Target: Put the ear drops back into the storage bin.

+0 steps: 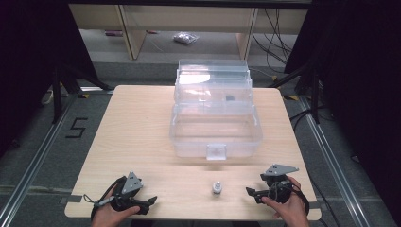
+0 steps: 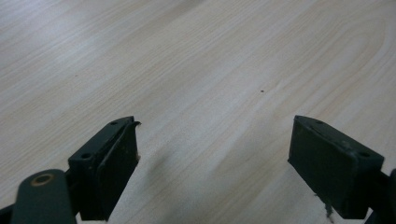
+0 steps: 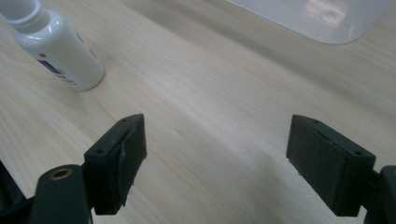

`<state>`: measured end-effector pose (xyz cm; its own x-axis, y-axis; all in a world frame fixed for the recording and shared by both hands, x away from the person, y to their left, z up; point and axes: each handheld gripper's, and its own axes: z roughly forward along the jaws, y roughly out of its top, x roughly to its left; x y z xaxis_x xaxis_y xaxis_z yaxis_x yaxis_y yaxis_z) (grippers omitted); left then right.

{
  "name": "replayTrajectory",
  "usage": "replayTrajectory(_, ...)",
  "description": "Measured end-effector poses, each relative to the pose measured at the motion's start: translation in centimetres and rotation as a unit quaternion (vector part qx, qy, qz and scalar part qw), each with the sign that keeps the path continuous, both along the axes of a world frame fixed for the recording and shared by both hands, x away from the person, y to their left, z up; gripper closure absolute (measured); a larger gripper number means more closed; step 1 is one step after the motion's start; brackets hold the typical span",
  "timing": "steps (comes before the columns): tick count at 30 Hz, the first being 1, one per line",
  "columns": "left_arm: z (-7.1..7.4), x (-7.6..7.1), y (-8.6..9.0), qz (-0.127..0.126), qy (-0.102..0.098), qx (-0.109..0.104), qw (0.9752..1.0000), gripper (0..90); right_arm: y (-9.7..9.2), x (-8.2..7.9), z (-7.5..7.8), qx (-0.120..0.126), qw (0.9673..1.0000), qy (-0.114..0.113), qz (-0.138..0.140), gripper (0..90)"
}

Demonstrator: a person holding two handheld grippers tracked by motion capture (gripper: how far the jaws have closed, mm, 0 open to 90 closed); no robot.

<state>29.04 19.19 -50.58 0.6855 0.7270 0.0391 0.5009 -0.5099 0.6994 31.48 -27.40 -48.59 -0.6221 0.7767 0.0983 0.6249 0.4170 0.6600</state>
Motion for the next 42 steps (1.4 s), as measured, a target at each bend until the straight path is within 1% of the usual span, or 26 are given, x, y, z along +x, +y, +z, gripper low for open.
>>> replayTrajectory(1, 0.0, 0.0, 0.0, -0.002, 0.001, 0.003, 1.0000, 15.1, -0.1, 0.0, 0.2, -0.009, 0.9999, 0.006, 0.006, 21.1)
replayTrajectory(2, 0.1, 0.0, 0.1, -0.003, 0.001, 0.004, 1.0000, 15.1, 0.1, -0.1, 0.4, -0.004, 0.9998, 0.019, 0.002, 21.0)
replayTrajectory(7, 0.0, 0.0, 0.0, 0.003, 0.004, -0.005, 1.0000, 15.1, 0.4, 0.1, 0.7, -0.016, 0.9995, 0.013, 0.022, 20.9)
replayTrajectory(8, 0.1, 0.0, 0.2, -0.007, 0.007, 0.010, 0.9999, 15.1, 0.6, 0.1, 1.3, -0.028, 0.9988, 0.026, 0.032, 21.0)
replayTrajectory(10, 0.2, 0.1, 0.2, -0.014, 0.006, 0.015, 0.9998, 15.1, 0.8, 0.0, 1.5, -0.024, 0.9989, 0.024, 0.032, 21.1)
replayTrajectory(11, 0.1, 0.0, 0.2, -0.015, 0.008, 0.015, 0.9997, 15.1, 0.9, -0.1, 1.9, -0.031, 0.9983, 0.040, 0.029, 21.1)
replayTrajectory(12, 0.1, 0.1, 0.2, -0.016, 0.008, 0.017, 0.9997, 15.1, 0.8, 0.1, 1.8, -0.033, 0.9981, 0.030, 0.043, 21.2)
replayTrajectory(14, 0.1, 0.0, 0.2, -0.016, 0.008, 0.018, 0.9997, 15.1, 0.8, 0.2, 1.9, -0.038, 0.9977, 0.026, 0.049, 21.4)
replayTrajectory(15, 0.1, 0.1, 0.2, -0.016, 0.008, 0.018, 0.9997, 15.1, 0.9, 0.3, 1.9, -0.037, 0.9978, 0.013, 0.054, 21.7)
replayTrajectory(17, 0.1, 0.1, 0.2, -0.015, 0.007, 0.017, 0.9997, 15.1, 1.1, 0.1, 2.4, -0.046, 0.9969, 0.032, 0.055, 21.7)
replayTrajectory(20, 0.1, 0.1, 0.2, -0.016, 0.007, 0.018, 0.9997, 15.1, 1.5, 0.2, 2.5, -0.055, 0.9958, 0.029, 0.067, 21.7)
replayTrajectory(23, 0.1, 0.1, 0.2, -0.016, 0.007, 0.022, 0.9996, 15.1, 2.2, 0.0, 2.9, -0.060, 0.9944, 0.050, 0.071, 21.7)
replayTrajectory(24, -0.1, 0.0, -0.1, 0.003, 0.001, -0.003, 1.0000, 15.1, 2.4, -0.1, 3.0, -0.062, 0.9941, 0.056, 0.070, 21.7)
replayTrajectory(25, -0.1, 0.0, 0.0, 0.000, 0.001, 0.000, 1.0000, 15.1, 2.7, 0.0, 2.9, -0.064, 0.9939, 0.053, 0.072, 21.7)
replayTrajectory(27, 0.0, 0.0, 0.1, -0.003, 0.002, 0.005, 1.0000, 15.2, 3.4, 0.0, 3.3, -0.076, 0.9924, 0.061, 0.076, 21.7)
replayTrajectory(28, -0.1, 0.0, 0.0, -0.001, 0.002, 0.001, 1.0000, 15.2, 3.7, 0.2, 3.4, -0.081, 0.9911, 0.056, 0.089, 21.7)
replayTrajectory(30, -0.1, 0.0, 0.0, 0.000, 0.002, 0.000, 1.0000, 15.1, 4.4, 0.1, 3.7, -0.092, 0.9898, 0.066, 0.086, 21.9)
replayTrajectory(31, 0.0, 0.0, 0.1, -0.001, 0.005, 0.002, 1.0000, 15.1, 4.7, 0.2, 3.9, -0.093, 0.9883, 0.069, 0.100, 22.4)
replayTrajectory(33, 0.0, 0.0, 0.0, 0.000, 0.006, -0.001, 1.0000, 15.1, 5.0, 0.2, 4.1, -0.095, 0.9878, 0.073, 0.099, 22.8)
replayTrajectory(34, 0.0, 0.0, 0.1, 0.000, 0.006, 0.000, 1.0000, 15.1, 5.6, 0.2, 4.4, -0.099, 0.9860, 0.075, 0.111, 22.9)
replayTrajectory(35, 0.0, 0.0, 0.1, -0.004, 0.003, 0.004, 1.0000, 15.1, 5.9, 0.2, 4.5, -0.098, 0.9856, 0.075, 0.116, 22.9)
replayTrajectory(36, 0.1, 0.0, 0.2, -0.006, 0.004, 0.007, 1.0000, 15.1, 6.0, 0.4, 4.5, -0.100, 0.9836, 0.059, 0.138, 22.9)
replayTrajectory(37, 0.2, 0.1, 0.3, -0.016, 0.007, 0.021, 0.9996, 15.1, 6.3, 0.1, 4.7, -0.099, 0.9842, 0.068, 0.130, 23.1)
replayTrajectory(38, 0.1, 0.1, 0.2, -0.011, 0.009, 0.014, 0.9998, 15.1, 6.6, 0.1, 4.8, -0.105, 0.9822, 0.065, 0.142, 23.6)
replayTrajectory(40, 0.2, 0.1, 0.3, -0.016, 0.007, 0.020, 0.9996, 15.1, 7.1, 0.1, 5.0, -0.112, 0.9798, 0.060, 0.155, 24.0)
replayTrajectory(42, 0.1, 0.0, 0.2, -0.012, 0.010, 0.013, 0.9998, 15.1, 7.6, 0.1, 5.0, -0.114, 0.9791, 0.058, 0.158, 24.4)
